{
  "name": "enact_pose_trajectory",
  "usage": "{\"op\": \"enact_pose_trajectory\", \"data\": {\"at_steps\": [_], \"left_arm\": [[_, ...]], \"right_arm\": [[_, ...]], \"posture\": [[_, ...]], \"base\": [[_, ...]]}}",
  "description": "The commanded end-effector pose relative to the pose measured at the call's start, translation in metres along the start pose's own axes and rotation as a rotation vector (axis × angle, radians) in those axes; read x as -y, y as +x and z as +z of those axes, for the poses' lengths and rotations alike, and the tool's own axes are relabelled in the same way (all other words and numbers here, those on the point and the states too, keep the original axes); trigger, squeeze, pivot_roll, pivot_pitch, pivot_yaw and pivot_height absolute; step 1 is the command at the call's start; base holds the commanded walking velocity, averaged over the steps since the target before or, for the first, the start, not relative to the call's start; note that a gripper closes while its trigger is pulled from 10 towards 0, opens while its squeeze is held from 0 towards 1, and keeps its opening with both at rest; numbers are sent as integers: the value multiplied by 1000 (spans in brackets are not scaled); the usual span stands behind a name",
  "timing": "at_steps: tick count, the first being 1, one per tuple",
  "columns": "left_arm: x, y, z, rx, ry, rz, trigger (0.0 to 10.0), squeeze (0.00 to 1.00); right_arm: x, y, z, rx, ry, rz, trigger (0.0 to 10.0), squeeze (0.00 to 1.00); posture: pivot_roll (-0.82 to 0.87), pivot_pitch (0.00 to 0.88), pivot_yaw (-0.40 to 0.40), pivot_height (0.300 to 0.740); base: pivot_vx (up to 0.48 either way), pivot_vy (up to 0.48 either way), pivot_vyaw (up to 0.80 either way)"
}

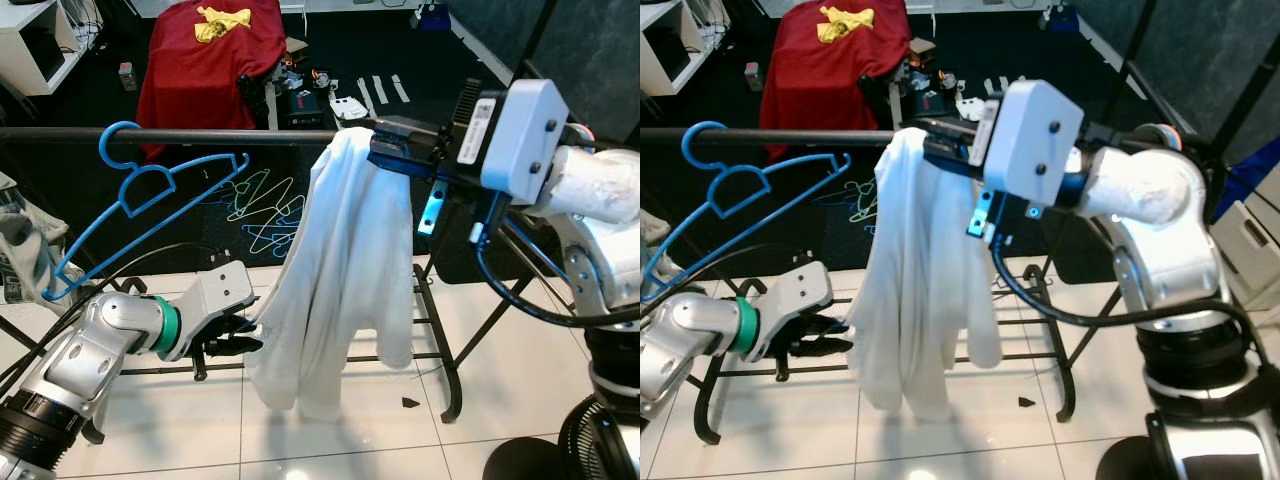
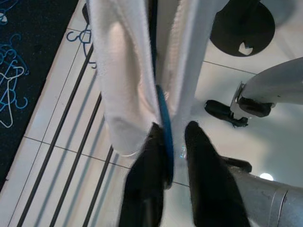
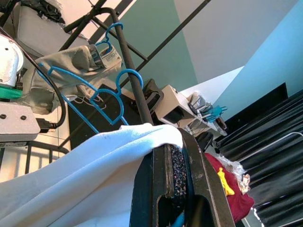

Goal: Hang hanger

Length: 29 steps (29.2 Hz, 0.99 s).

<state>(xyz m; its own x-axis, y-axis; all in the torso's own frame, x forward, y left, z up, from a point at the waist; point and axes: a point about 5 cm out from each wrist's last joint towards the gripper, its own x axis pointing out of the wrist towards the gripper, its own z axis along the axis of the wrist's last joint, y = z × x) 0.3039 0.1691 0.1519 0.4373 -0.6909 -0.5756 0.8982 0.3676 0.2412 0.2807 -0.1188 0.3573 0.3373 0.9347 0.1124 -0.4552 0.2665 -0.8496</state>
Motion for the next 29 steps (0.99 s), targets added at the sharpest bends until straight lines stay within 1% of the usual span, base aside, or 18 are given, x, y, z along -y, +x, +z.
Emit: {"op": "enact_pose_trajectory", "data": {"at_steps": [1, 8, 9, 11, 13, 14, 15, 16, 18, 19, 20, 21, 22, 23, 24, 25, 26, 29], "left_arm": [[4, 2, -10, -32, -22, -10, 0, 0], [-2, 0, -1, -24, 42, 40, 0, 0], [-5, -4, 3, -47, 136, 63, 0, 0], [-5, -4, 3, -47, 136, 63, 0, 0], [-10, -13, 14, -71, 295, 86, 0, 0], [-14, -18, 24, -47, 328, 105, 0, 0], [-14, -18, 24, -47, 328, 105, 0, 0], [-17, -23, 42, 8, 346, 133, 0, 0], [-17, -23, 42, 8, 346, 133, 0, 0], [-17, -26, 50, 29, 359, 139, 0, 0], [-17, -26, 50, 29, 359, 139, 0, 0], [-16, -28, 58, 34, 419, 144, 0, 0], [-16, -28, 58, 34, 419, 144, 0, 0], [-12, -30, 66, 31, 504, 140, 0, 0], [-12, -30, 66, 31, 504, 140, 0, 0], [-8, -30, 72, 13, 615, 141, 0, 0], [-4, -28, 78, 15, 676, 142, 0, 0], [-2, -26, 83, 32, 698, 145, 0, 0]], "right_arm": [[5, 0, 10, 34, -32, -9, 0, 0], [3, -2, 8, 21, -25, -5, 0, 0], [0, -3, 6, 15, -17, -3, 0, 0], [0, -3, 6, 15, -17, -3, 0, 0], [-4, -5, 1, 0, -1, -4, 0, 0], [-9, -6, -5, -23, 17, -9, 0, 0], [-9, -6, -5, -23, 17, -9, 0, 0], [-27, -11, -23, -105, 72, 2, 10000, 0], [-27, -11, -23, -105, 72, 2, 10000, 0], [-39, -13, -33, -145, 118, 13, 10000, 0], [-39, -13, -33, -145, 118, 13, 10000, 0], [-60, -17, -51, -230, 143, 62, 10000, 0], [-60, -17, -51, -230, 143, 62, 10000, 0], [-84, -21, -69, -312, 186, 124, 10000, 0], [-84, -21, -69, -312, 186, 124, 10000, 0], [-105, -22, -83, -363, 240, 147, 10000, 992], [-116, -20, -91, -387, 260, 137, 10000, 1000], [-119, -15, -96, -396, 284, 103, 10000, 1000]], "posture": [[-56, 94, 121, 740], [-54, 92, 120, 740], [-50, 91, 119, 740], [-50, 91, 119, 740], [-47, 86, 119, 740], [-45, 84, 119, 740], [-45, 84, 119, 740], [-45, 83, 118, 740], [-45, 83, 118, 740], [-43, 84, 118, 740], [-43, 84, 118, 740], [-40, 85, 117, 740], [-40, 85, 117, 740], [-35, 82, 116, 740], [-35, 82, 116, 740], [-24, 82, 113, 740], [-23, 83, 116, 740], [-23, 83, 116, 740]], "base": [[0, 0, 0], [0, 0, 0], [0, 0, 0], [0, 0, 0], [0, 0, 0], [0, 0, 0], [0, 0, 0], [0, 0, 0], [0, 0, 0], [0, 0, 0], [0, 0, 0], [0, 0, 0], [0, 0, 0], [0, 0, 0], [0, 0, 0], [0, 0, 0], [0, 0, 0], [0, 0, 0]]}}
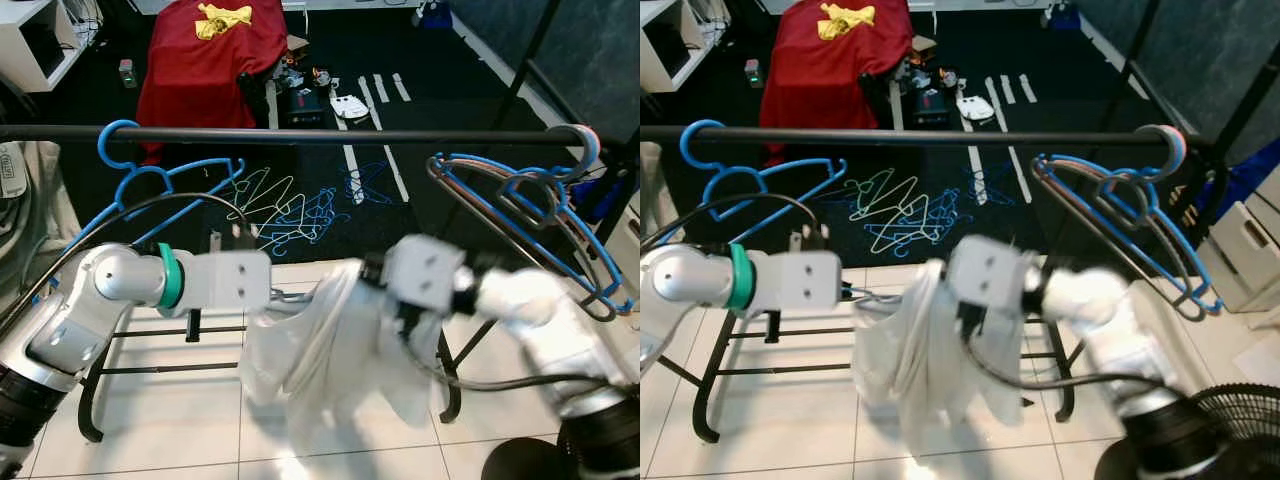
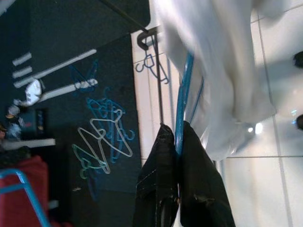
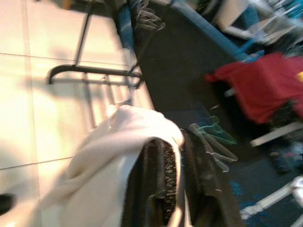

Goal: Hang hanger

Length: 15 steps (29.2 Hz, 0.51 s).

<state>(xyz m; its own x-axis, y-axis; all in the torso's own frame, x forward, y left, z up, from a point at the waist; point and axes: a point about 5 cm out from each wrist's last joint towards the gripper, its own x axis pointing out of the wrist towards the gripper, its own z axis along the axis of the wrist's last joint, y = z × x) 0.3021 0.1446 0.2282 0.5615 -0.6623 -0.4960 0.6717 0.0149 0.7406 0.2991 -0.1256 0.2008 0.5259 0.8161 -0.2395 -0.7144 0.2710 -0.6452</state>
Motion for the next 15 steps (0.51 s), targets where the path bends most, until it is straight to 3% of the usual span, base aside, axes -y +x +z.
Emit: {"op": "enact_pose_trajectory", "data": {"at_steps": [1, 5, 6, 9, 15], "left_arm": [[0, 1, 10, 33, 49, 2, 0, 0], [-8, 5, 25, 77, 100, 47, 0, 0], [-11, 5, 29, 86, 122, 64, 0, 0], [-16, 6, 32, 90, 136, 84, 0, 0], [-17, 7, 31, 89, 130, 103, 0, 0]], "right_arm": [[3, 1, 3, 8, -20, -27, 10000, 1000], [5, 16, 5, 39, 29, -114, 10000, 1000], [3, 19, 6, 55, 59, -121, 10000, 0], [-1, 18, 9, 83, 129, -121, 10000, 0], [-2, 7, 7, 76, 137, -125, 10000, 0]], "posture": [[-23, 83, 116, 740], [-14, 84, 110, 740], [-16, 85, 115, 740], [-19, 85, 119, 740], [-26, 87, 121, 740]], "base": [[0, 0, 0], [0, 0, 0], [0, 0, 0], [0, 0, 0], [0, 0, 0]]}}
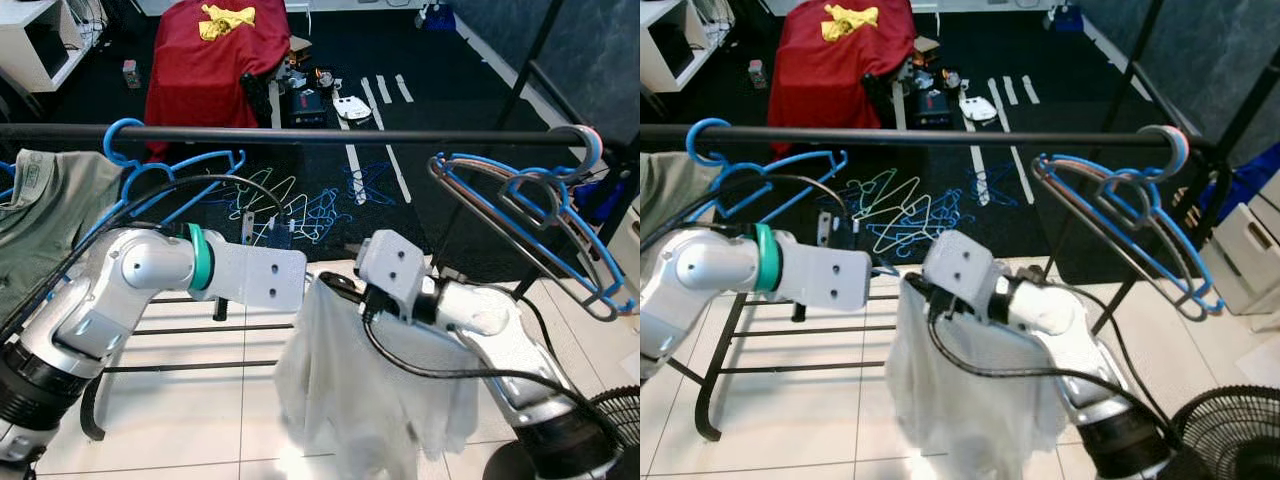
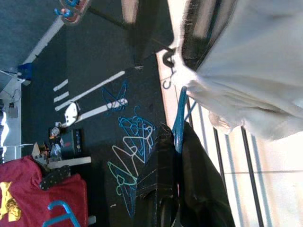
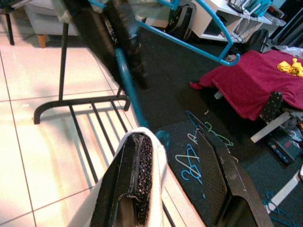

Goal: Hang hanger

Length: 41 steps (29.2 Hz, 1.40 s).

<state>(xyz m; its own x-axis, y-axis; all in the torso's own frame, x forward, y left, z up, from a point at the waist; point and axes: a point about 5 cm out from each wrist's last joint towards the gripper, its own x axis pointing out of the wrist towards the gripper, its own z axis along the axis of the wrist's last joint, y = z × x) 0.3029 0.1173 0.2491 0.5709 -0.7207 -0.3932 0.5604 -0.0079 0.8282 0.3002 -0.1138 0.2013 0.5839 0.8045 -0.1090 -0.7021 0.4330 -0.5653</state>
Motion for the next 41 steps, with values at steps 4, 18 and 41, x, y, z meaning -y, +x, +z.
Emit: {"op": "enact_pose_trajectory", "data": {"at_steps": [4, 18, 41], "left_arm": [[-3, 0, 0, 7, 5, 35, 0, 0], [-14, -3, -22, -51, -242, 233, 0, 0], [-19, -4, -26, 10, -497, 343, 0, 0]], "right_arm": [[1, -8, -1, -8, -8, -12, 10000, 0], [17, -37, 32, 80, -64, -28, 10000, 0], [8, -39, 46, 118, -26, -340, 10000, 0]], "posture": [[-31, 87, 121, 740], [-42, 86, 123, 740], [-53, 55, 167, 740]], "base": [[0, 0, 0], [0, 0, 0], [0, 0, 0]]}}
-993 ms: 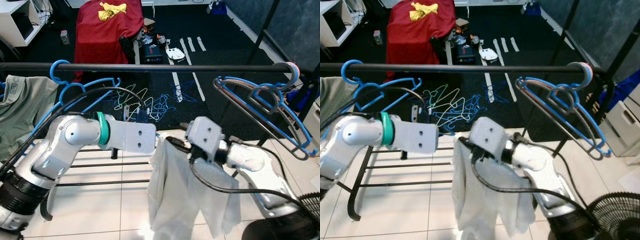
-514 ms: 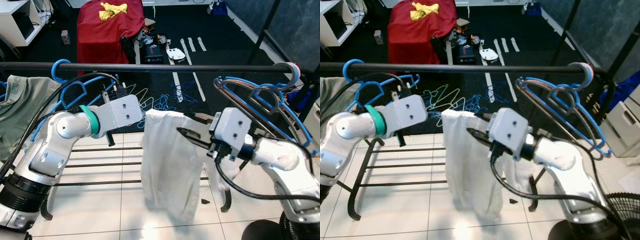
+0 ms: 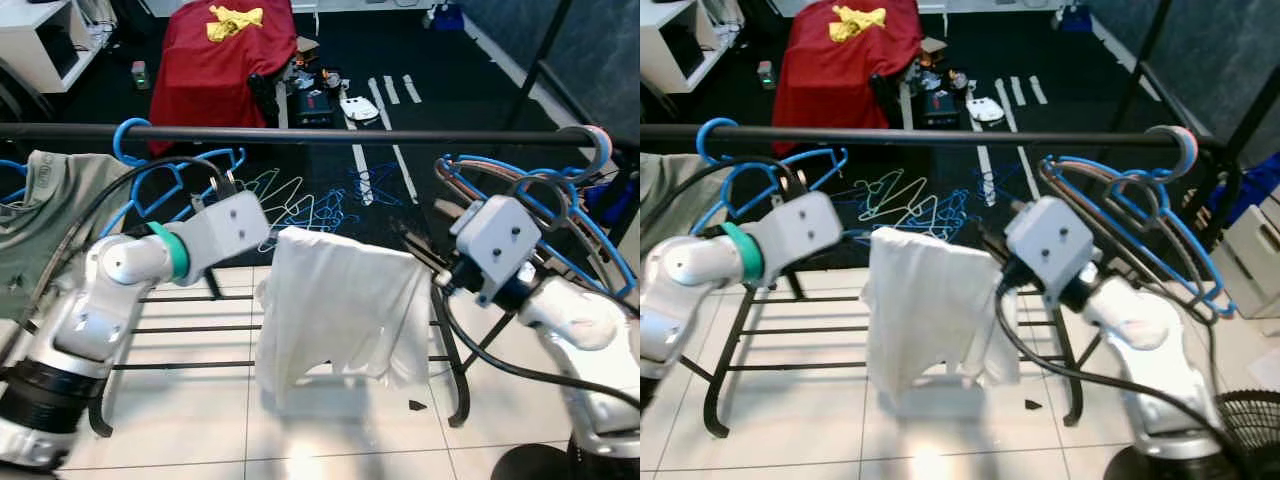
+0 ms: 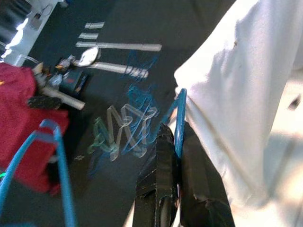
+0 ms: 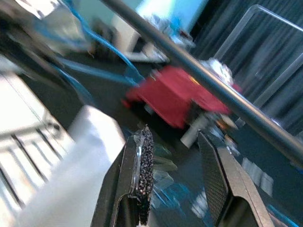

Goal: Hang hanger

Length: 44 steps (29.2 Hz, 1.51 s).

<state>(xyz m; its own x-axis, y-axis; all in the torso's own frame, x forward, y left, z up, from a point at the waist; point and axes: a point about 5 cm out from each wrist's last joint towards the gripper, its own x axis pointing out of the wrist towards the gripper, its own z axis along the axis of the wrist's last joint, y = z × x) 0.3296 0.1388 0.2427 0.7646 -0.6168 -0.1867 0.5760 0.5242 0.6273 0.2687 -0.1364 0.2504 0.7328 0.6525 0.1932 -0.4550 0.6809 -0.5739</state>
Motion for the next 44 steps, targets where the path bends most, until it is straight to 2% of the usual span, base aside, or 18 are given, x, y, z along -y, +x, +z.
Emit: {"op": "enact_pose_trajectory", "data": {"at_steps": [1, 9, 10, 12, 13, 14, 19, 20, 22, 24, 25, 28, 30, 31, 33, 35, 37, 44], "left_arm": [[-7, -3, 14, 63, -26, 27, 0, 0], [-7, -3, 23, 94, 54, -5, 0, 0], [-7, -3, 24, 94, 60, -8, 0, 0], [-7, -3, 24, 93, 61, -8, 0, 0], [-6, -3, 24, 90, 60, -8, 0, 0], [-4, -2, 23, 85, 65, -10, 0, 0], [3, 2, 22, 79, 69, -21, 0, 0], [6, 4, 23, 85, 75, -28, 0, 0], [6, 4, 23, 85, 75, -28, 0, 0], [11, 6, 25, 91, 99, -33, 0, 0], [15, 8, 27, 103, 121, -37, 0, 0], [22, 11, 31, 119, 158, -44, 0, 0], [22, 11, 31, 119, 158, -44, 0, 0], [26, 11, 32, 125, 175, -46, 0, 0], [28, 11, 33, 129, 183, -48, 0, 0], [28, 11, 33, 129, 183, -48, 0, 0], [31, 10, 34, 134, 202, -50, 0, 0], [34, 8, 35, 139, 215, -52, 0, 0]], "right_arm": [[-14, 2, 3, -2, 23, -3, 10000, 0], [-17, 11, -5, -26, -82, -39, 10000, 0], [-9, 18, -3, -22, -208, -43, 10000, 0], [-8, 19, -3, -24, -240, -43, 10000, 0], [-4, 22, -1, -24, -311, -31, 10000, 0], [1, 25, 5, -10, -369, -3, 10000, 1000], [4, 28, 22, 26, -453, 128, 10000, 1000], [2, 26, 22, -6, -432, 237, 10000, 1000], [2, 26, 22, -6, -432, 237, 10000, 1000], [0, 22, 21, -32, -380, 333, 10000, 1000], [2, 18, 15, -83, -299, 416, 10000, 0], [8, 14, 3, -160, -165, 508, 10000, 0], [8, 14, 3, -160, -165, 508, 10000, 0], [15, 14, -4, -193, -85, 530, 10000, 0], [22, 15, -12, -236, -40, 549, 10000, 0], [22, 15, -12, -236, -40, 549, 10000, 0], [39, 21, -30, -325, -35, 556, 10000, 0], [48, 25, -41, -395, -38, 557, 10000, 0]], "posture": [[-53, 55, 167, 740], [-54, 42, 174, 740], [-54, 37, 170, 740], [-54, 37, 170, 740], [-52, 34, 165, 740], [-54, 33, 164, 740], [-63, 35, 160, 740], [-68, 36, 156, 740], [-68, 36, 156, 740], [-70, 38, 149, 740], [-72, 42, 142, 740], [-71, 44, 134, 740], [-71, 44, 134, 740], [-68, 45, 127, 740], [-66, 46, 123, 740], [-66, 46, 123, 740], [-58, 51, 114, 740], [-52, 55, 105, 740]], "base": [[0, 0, 0], [0, 0, 0], [0, 0, 0], [0, 0, 0], [0, 0, 0], [0, 0, 0], [0, 0, 0], [0, 0, 0], [0, 0, 0], [0, 0, 0], [0, 0, 0], [0, 0, 0], [0, 0, 0], [0, 0, 0], [0, 0, 0], [0, 0, 0], [0, 0, 0], [0, 0, 0]]}}
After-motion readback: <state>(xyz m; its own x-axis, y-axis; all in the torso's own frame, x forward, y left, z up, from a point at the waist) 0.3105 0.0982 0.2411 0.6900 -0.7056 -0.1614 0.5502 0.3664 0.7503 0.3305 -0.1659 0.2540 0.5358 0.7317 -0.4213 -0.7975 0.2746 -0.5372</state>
